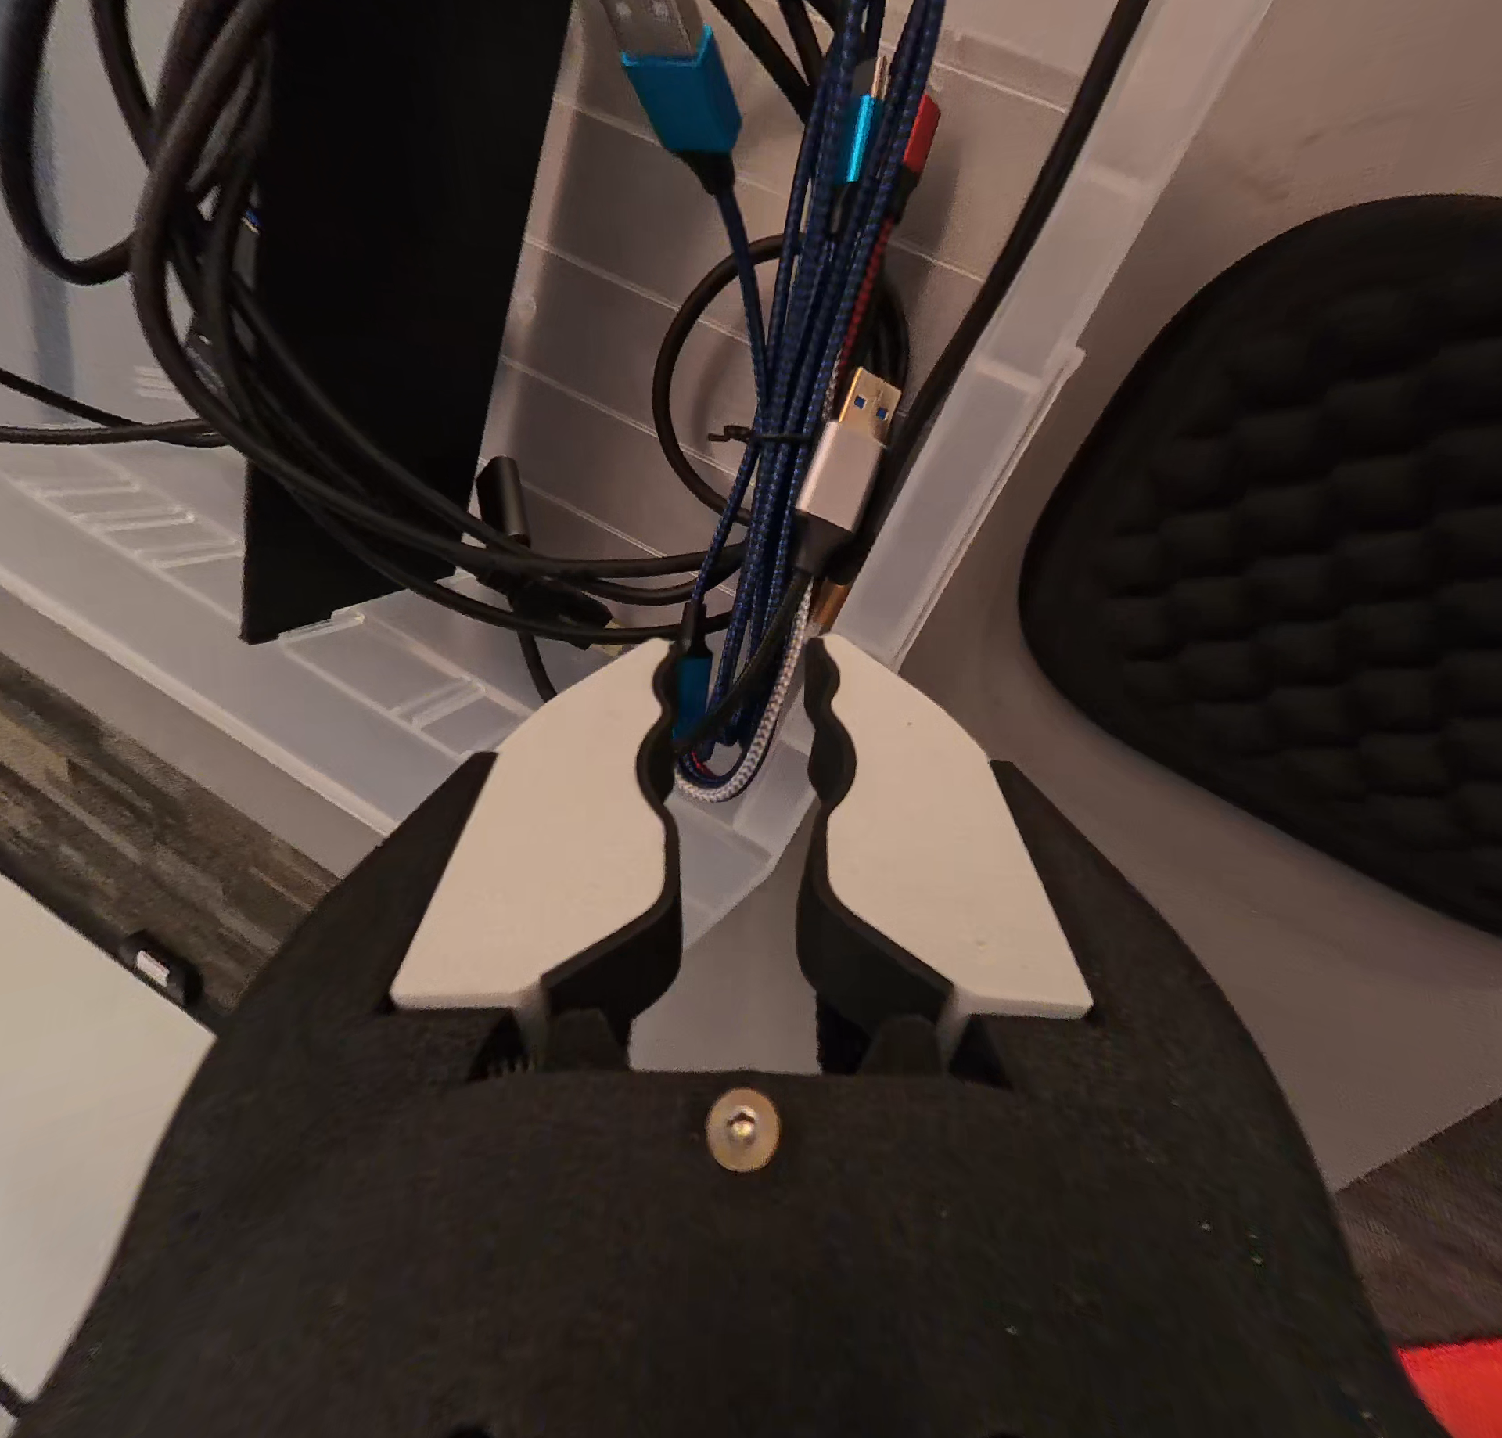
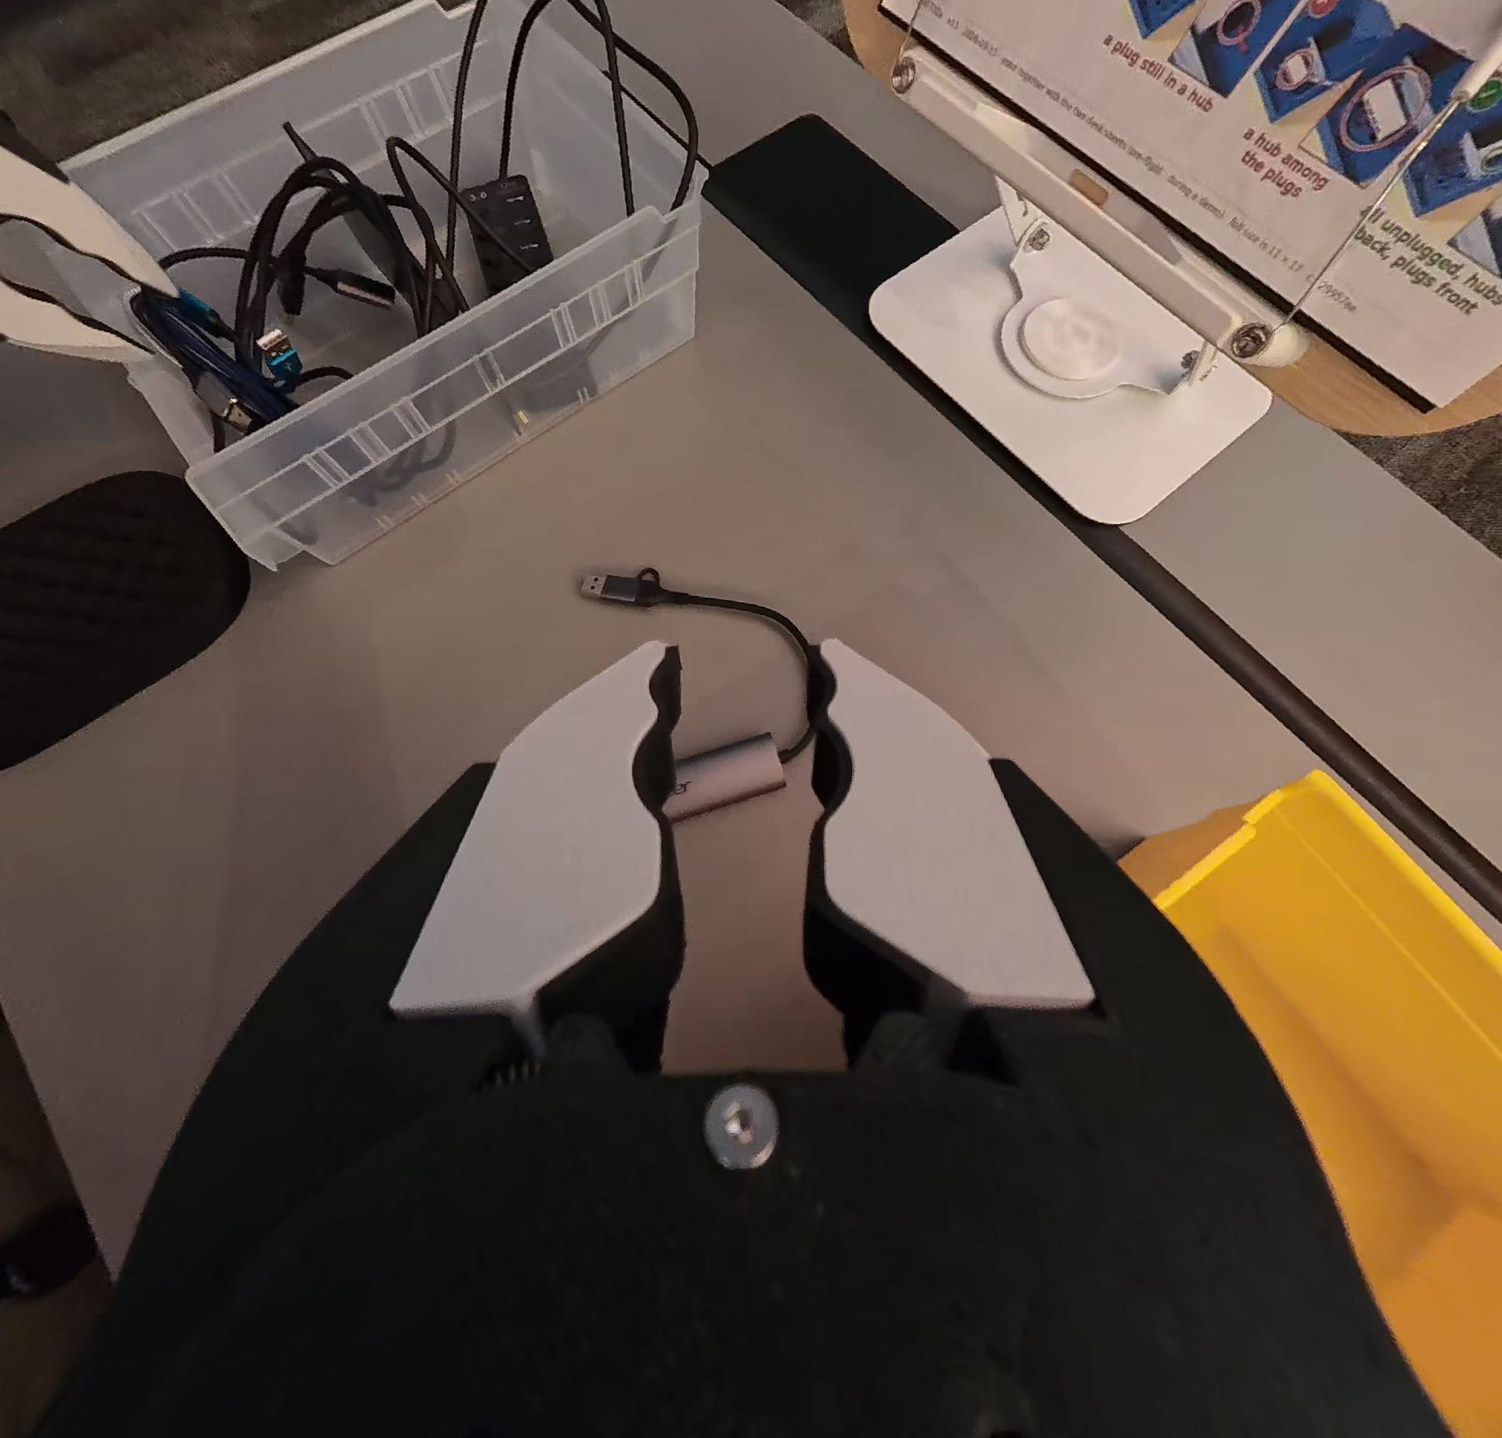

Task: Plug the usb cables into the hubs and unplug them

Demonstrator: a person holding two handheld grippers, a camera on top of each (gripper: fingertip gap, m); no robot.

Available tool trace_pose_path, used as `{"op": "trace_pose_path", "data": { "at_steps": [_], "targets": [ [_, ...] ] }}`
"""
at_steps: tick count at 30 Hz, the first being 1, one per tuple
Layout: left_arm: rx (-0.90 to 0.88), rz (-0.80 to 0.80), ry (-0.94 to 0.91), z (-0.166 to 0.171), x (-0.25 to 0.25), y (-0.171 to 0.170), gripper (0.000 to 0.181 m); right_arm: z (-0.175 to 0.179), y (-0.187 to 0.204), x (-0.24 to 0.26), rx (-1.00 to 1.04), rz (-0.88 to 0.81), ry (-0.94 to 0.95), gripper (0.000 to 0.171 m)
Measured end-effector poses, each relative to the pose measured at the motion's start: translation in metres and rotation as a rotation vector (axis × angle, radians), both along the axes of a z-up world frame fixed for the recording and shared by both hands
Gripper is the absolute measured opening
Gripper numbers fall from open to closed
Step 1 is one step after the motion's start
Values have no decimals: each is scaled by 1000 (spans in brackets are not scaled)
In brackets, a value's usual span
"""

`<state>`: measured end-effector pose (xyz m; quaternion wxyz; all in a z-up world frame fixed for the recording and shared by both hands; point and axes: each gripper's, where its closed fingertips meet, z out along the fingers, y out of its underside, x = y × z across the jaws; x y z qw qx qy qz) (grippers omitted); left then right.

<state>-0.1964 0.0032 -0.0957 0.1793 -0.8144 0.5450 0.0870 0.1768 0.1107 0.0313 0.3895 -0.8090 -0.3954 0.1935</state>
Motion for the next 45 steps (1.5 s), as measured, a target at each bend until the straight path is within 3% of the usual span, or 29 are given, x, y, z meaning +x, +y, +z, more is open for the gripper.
{"op": "trace_pose_path", "data": {
  "at_steps": [8, 11, 18, 22, 26, 29, 36, 45],
  "targets": [
    [-58, 29, 26, -15, 0, 12, 26, -4, 0, 3, 1, 20, -24, 31],
    [-78, 13, 25, -19, 6, 13, 17, -9, 2, 4, -7, 19, -44, 31],
    [24, 55, -60, 4, 11, 35, 9, -13, 5, 8, -3, 13, -66, 31],
    [-53, 46, -113, 2, 18, 30, 6, -17, 7, 13, -9, 1, -80, 31],
    [-113, 13, -90, -9, 24, 25, 8, -19, 9, 17, -10, -11, -96, 31],
    [-146, 3, -83, -12, 28, 23, 22, -21, 10, 17, -13, -17, -107, 31],
    [-206, -37, -32, -17, 32, 22, 33, -32, 12, 16, -23, -16, -160, 31],
    [-381, -80, 91, -25, 19, 21, 27, -44, 15, 13, -36, -11, -211, 31]
  ]
}}
